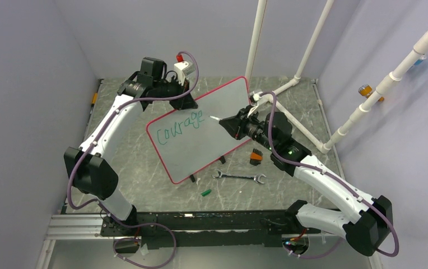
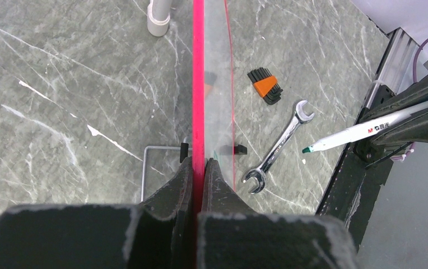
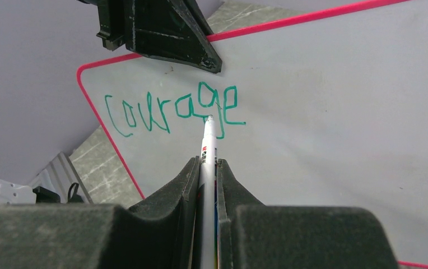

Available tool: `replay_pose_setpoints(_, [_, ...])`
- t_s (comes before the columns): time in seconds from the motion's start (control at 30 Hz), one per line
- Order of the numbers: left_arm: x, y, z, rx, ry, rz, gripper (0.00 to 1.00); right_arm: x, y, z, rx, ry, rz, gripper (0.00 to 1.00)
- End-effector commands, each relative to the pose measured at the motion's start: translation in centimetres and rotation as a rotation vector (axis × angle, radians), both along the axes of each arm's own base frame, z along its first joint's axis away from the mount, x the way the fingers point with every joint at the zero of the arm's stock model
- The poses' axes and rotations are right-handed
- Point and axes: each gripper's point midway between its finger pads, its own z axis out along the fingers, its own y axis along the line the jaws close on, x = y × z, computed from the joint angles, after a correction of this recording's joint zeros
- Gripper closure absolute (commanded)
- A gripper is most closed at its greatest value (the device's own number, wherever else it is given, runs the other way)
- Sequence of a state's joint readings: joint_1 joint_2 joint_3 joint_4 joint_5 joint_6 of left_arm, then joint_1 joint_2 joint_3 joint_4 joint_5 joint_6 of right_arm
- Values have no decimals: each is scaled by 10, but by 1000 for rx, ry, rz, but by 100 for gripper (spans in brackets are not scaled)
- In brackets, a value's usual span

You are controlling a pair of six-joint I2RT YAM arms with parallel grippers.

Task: Write a sentence on the whiteboard

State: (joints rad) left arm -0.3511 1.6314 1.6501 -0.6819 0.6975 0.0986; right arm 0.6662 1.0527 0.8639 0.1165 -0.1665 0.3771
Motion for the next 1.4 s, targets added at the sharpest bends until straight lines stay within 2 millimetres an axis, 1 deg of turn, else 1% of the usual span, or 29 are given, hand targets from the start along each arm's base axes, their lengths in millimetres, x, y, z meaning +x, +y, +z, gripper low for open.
replay_pose_setpoints(0.0, [5, 10, -13, 100, -38, 33, 100, -5, -2, 17, 30, -65, 18, 100])
replay_pose_setpoints(0.17, [4, 11, -16, 110, -27, 37, 100, -5, -4, 8, 15, -65, 12, 100])
replay_pose_setpoints(0.3, [4, 14, -26, 136, -2, 41, 100, -3, -6, 8, -3, -91, 4, 100])
replay_pose_setpoints(0.4, [4, 15, -32, 148, 5, 44, 100, 6, -14, 5, -34, -111, -46, 100])
replay_pose_setpoints(0.63, [3, 18, -38, 149, -5, 58, 100, 21, -21, 7, -15, -113, -44, 100])
replay_pose_setpoints(0.77, [4, 20, -44, 164, 2, 71, 100, 35, -23, 4, -12, -102, -59, 100])
replay_pose_setpoints(0.97, [3, 23, -39, 167, -23, 81, 100, 49, -17, 5, 4, -106, -37, 100])
replay_pose_setpoints(1.1, [4, 25, -41, 177, -24, 88, 100, 56, -11, 7, 21, -102, -16, 100])
replay_pose_setpoints(1.37, [6, 25, -43, 181, -21, 90, 100, 64, -4, 10, 55, -95, 17, 100])
